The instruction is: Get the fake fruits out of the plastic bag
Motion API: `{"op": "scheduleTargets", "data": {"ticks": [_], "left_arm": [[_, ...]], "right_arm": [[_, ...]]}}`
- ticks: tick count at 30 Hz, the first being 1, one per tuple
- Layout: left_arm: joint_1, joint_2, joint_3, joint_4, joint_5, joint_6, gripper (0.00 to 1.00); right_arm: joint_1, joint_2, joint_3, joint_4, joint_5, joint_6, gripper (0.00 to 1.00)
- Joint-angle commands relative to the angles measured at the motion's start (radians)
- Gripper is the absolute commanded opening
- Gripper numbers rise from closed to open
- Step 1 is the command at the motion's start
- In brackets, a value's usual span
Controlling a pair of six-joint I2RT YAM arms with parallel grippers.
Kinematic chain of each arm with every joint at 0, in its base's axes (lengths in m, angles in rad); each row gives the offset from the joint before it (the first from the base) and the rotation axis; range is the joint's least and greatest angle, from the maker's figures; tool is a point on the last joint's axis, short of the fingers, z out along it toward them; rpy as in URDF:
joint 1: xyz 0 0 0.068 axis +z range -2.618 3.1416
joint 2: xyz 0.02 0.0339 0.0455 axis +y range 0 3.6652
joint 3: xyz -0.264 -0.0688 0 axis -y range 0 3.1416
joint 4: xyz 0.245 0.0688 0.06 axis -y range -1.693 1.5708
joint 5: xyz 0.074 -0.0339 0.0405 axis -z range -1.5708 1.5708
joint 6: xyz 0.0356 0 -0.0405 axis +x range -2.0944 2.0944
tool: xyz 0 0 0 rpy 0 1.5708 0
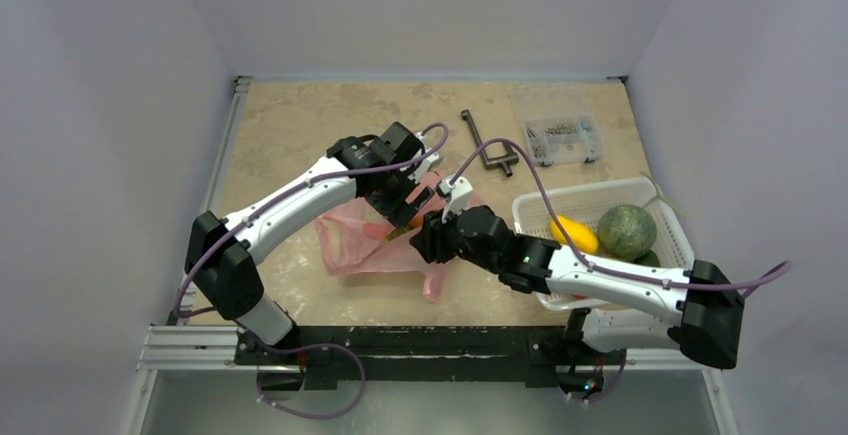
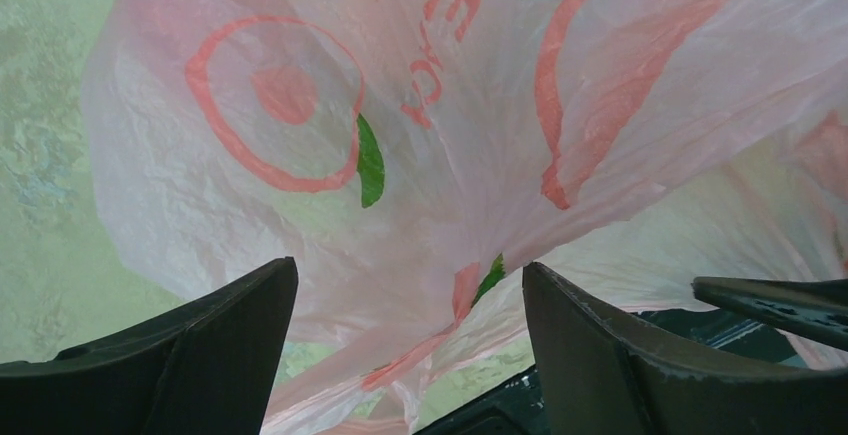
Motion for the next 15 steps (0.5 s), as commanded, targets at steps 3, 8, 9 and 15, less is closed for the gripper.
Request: {"op": "scheduleTargets", "data": {"ticks": [3,8,9,15], "left_arm": [[-0.012,-0.040,-0.108,0.081,-0.031,0.024,0.79],[-0.018,0.025,-0.083,0.040,-0.089,0.017,0.28],[-0.017,0.028,-0.077,0.033,-0.123,0.013,0.09],[-0.015,-0.134,-0.128,0.125,-0.227,0.016,0.00]], "right_arm": [[0.008,0.005,-0.036,0.104,-0.018,-0.035,0.36],[0.035,0.029,-0.043,0.096,0.008,-0.082,0.35],[0.041,0.030,-0.050,0.095,0.017,-0.084,0.35],[0.064,0.047,-0.071,0.114,0.054,-0.079,0.34]]}}
